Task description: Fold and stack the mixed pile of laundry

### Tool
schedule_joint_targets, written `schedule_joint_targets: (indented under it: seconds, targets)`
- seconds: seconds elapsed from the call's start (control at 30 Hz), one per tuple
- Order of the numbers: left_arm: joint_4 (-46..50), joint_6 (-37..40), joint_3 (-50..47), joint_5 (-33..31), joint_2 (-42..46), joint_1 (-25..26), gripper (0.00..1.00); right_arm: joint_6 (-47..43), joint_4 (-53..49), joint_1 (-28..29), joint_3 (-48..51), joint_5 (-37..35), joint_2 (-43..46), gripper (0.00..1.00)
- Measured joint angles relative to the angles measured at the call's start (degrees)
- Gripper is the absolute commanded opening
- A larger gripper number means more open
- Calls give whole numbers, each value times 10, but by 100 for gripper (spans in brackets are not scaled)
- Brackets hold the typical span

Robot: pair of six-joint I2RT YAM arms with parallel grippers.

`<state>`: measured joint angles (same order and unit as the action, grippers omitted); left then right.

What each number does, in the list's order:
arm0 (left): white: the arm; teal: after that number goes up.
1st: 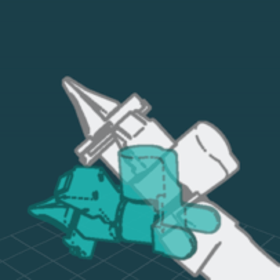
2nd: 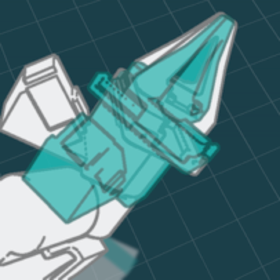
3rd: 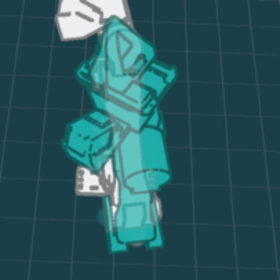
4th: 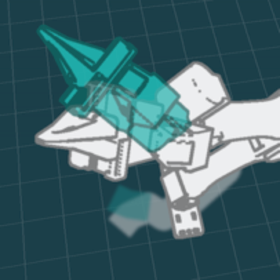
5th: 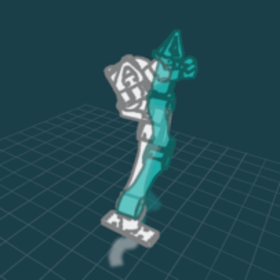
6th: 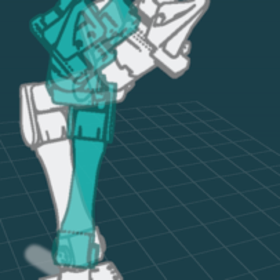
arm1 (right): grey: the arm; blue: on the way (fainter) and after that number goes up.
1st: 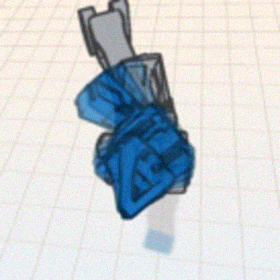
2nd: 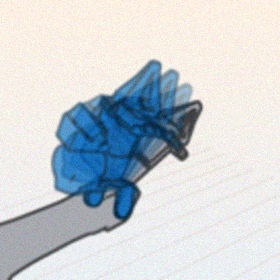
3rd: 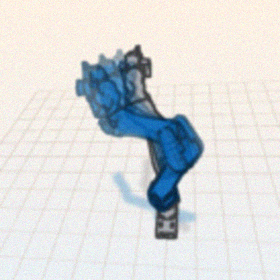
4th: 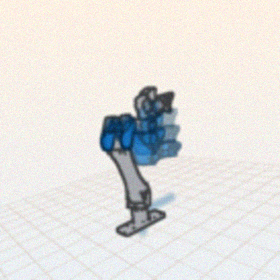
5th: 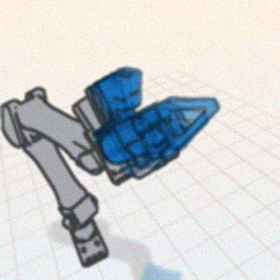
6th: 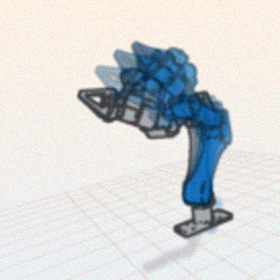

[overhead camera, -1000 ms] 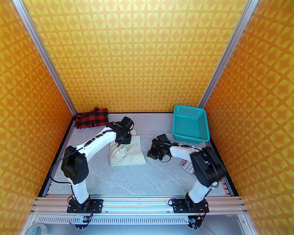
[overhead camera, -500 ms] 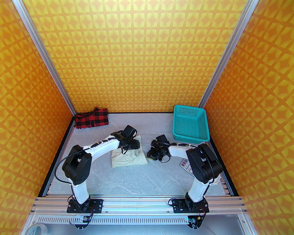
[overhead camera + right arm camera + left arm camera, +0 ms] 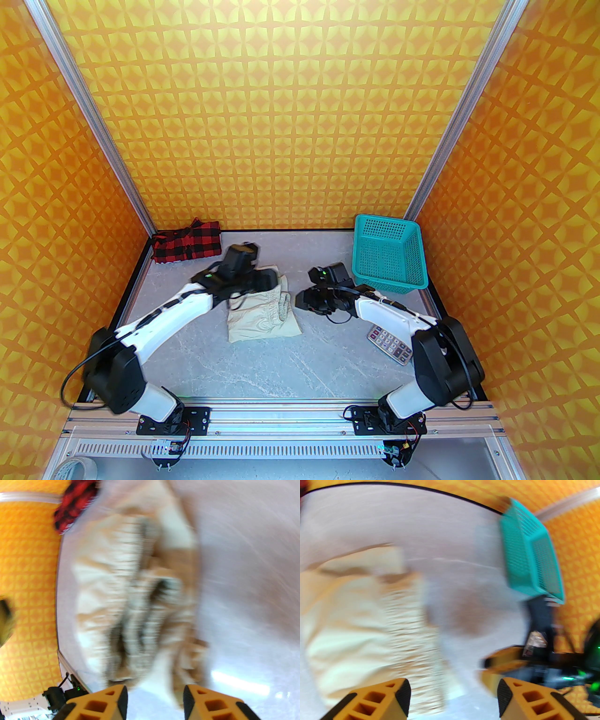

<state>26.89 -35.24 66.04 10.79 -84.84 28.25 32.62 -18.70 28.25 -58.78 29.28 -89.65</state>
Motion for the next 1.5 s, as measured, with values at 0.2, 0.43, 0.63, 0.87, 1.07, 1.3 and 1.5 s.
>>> schedule_joint_targets:
  seconds: [0.2, 0.43, 0.63, 0.87, 1.07, 1.3, 1.5]
  targets:
    - [22, 25, -101, 15, 13, -73, 67, -9, -8, 75, -94, -13, -75, 38]
    - [23, 37, -169, 25, 14, -127, 71, -53, -87, 77, -118, -111, -171, 31]
    - [20, 40, -193, 41, 42, -156, 74, -101, -134, 76, -115, -172, -170, 39]
    - [-8, 45, -204, 107, 87, -220, 75, -229, -118, 112, -101, -207, -49, 53]
    - [-46, 43, -221, 162, 84, -251, 76, -449, 4, 220, -23, -204, 8, 54]
    - [-97, 27, -249, 203, 70, -274, 76, -642, 58, 296, -22, -213, -97, 54]
    - [-113, 23, -270, 222, 70, -295, 77, -716, 103, 326, -61, -251, -179, 50]
